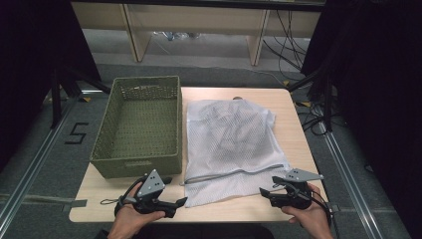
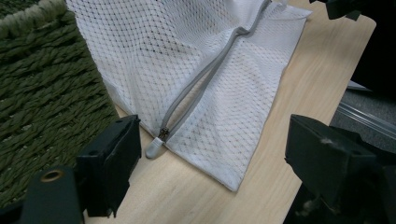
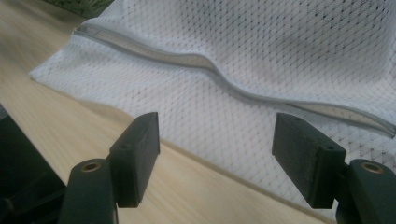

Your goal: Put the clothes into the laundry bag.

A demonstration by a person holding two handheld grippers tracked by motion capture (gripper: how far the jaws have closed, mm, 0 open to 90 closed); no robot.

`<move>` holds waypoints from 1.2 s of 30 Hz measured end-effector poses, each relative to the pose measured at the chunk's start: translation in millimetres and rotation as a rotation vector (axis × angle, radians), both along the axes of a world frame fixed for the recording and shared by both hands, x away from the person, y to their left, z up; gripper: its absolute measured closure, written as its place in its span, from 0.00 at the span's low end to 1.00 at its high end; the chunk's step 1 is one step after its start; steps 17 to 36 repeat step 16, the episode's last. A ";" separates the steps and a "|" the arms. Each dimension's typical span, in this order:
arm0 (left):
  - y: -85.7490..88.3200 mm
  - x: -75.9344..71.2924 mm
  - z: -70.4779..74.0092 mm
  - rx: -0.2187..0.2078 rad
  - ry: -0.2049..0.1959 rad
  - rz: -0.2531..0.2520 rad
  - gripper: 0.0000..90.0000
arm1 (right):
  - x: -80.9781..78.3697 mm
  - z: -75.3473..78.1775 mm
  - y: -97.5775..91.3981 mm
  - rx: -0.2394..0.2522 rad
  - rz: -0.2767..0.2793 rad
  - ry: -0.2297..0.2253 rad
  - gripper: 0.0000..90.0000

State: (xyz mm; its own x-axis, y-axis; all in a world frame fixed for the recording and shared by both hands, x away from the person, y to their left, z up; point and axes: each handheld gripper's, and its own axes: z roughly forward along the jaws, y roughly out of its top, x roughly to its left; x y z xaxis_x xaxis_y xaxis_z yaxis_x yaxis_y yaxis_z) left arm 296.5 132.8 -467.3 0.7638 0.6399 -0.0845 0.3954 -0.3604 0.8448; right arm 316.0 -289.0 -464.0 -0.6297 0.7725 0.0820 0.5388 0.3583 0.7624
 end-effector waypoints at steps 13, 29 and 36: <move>-4.4 -0.4 -0.6 0.012 0.001 -0.001 0.20 | -8.3 -3.7 7.0 -0.014 0.044 0.016 0.37; -4.5 0.9 -1.4 0.012 -0.002 -0.009 0.20 | -7.0 -3.9 6.0 -0.014 0.047 0.003 0.37; -4.5 0.9 -1.4 0.012 -0.002 -0.009 0.20 | -7.0 -3.9 6.0 -0.014 0.047 0.003 0.37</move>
